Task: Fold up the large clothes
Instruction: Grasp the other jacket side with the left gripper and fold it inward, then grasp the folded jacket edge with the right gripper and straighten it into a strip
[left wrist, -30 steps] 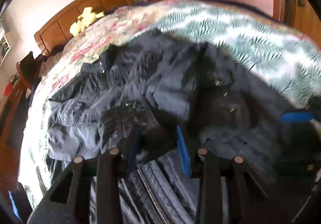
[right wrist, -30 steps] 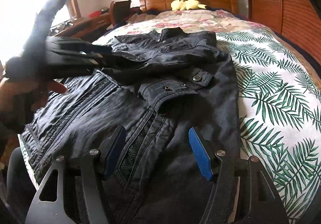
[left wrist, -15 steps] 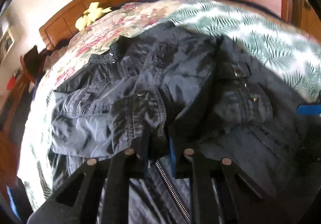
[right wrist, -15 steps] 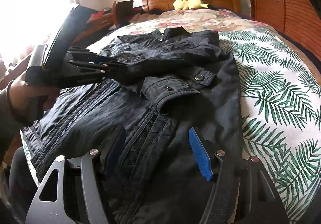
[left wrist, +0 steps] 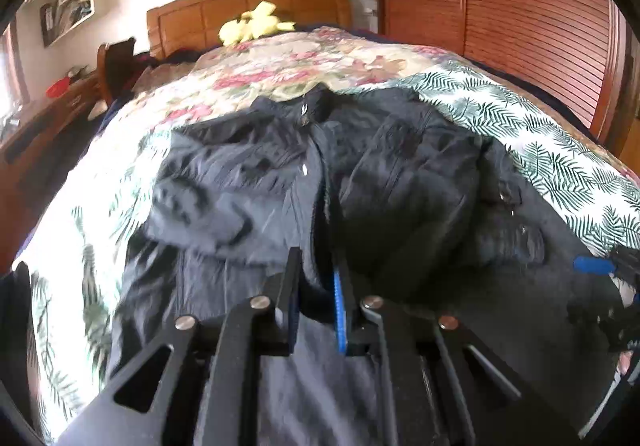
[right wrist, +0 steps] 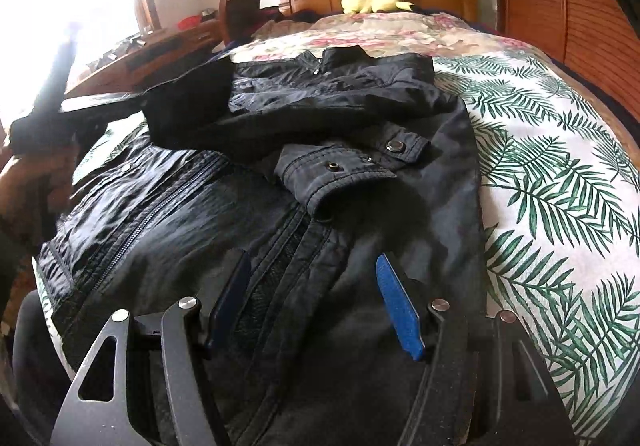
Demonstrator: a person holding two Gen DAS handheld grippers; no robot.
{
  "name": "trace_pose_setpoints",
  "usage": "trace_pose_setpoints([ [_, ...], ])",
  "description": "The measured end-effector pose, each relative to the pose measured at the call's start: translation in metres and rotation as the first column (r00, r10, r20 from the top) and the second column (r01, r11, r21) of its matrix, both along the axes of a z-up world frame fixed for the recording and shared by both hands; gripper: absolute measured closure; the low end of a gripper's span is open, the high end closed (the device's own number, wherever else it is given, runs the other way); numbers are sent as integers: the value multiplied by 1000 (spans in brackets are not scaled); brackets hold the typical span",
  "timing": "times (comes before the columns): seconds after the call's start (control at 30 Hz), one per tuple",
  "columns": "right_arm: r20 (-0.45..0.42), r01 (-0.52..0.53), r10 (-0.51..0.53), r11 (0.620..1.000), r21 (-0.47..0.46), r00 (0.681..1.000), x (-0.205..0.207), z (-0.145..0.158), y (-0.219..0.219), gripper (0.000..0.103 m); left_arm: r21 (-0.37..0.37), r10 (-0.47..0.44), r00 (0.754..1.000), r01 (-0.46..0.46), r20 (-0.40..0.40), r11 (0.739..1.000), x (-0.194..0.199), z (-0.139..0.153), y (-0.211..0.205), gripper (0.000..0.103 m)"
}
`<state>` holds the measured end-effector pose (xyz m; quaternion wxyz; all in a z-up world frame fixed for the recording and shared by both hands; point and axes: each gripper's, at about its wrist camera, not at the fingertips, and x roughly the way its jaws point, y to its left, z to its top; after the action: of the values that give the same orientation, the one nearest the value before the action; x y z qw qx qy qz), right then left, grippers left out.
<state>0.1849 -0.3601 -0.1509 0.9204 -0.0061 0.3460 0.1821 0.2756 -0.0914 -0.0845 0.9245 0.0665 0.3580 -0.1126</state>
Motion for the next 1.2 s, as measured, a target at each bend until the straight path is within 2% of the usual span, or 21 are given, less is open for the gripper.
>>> trace_pose_setpoints([
  [0.07, 2, 1, -1, 1000, -2, 1000, 0, 0, 0, 36, -31, -8, 1000, 7, -25, 1000, -10, -3, 7, 88],
  [0.23, 5, 6, -6, 1000, -15, 1000, 1, 0, 1, 36, -51, -14, 999, 13, -33, 999, -39, -4, 16, 79],
  [0.5, 18, 23, -22, 998, -53, 1000, -1, 1, 6, 36, -65, -14, 1000, 12, -27, 998, -79, 4, 43, 77],
  [0.63, 45, 30, -27, 996, -81, 999, -7, 10, 13, 36, -56, -1, 1000, 0, -14, 998, -99, 8, 62, 75],
  [0.73, 54, -9, 12, 998, -65, 998, -8, 24, 28, 36, -39, 17, 1000, -17, 2, 999, -113, 11, 77, 74],
  [0.8, 74, -54, 58, 996, -66, 996, -7, 33, 48, 36, -39, 29, 1000, -29, 10, 999, -120, 13, 90, 74],
  [0.93, 53, -158, 161, 985, -63, 985, 9, 38, 107, 36, -29, 50, 999, -49, 15, 998, -130, 13, 110, 74],
  [1.13, -22, -277, 276, 960, -38, 961, 47, 25, 202, 37, -33, 84, 996, -84, 12, 996, -143, 8, 138, 73],
  [1.2, -50, -294, 291, 955, -50, 955, 58, 18, 227, 40, -40, 94, 995, -93, 13, 995, -147, 7, 146, 73],
])
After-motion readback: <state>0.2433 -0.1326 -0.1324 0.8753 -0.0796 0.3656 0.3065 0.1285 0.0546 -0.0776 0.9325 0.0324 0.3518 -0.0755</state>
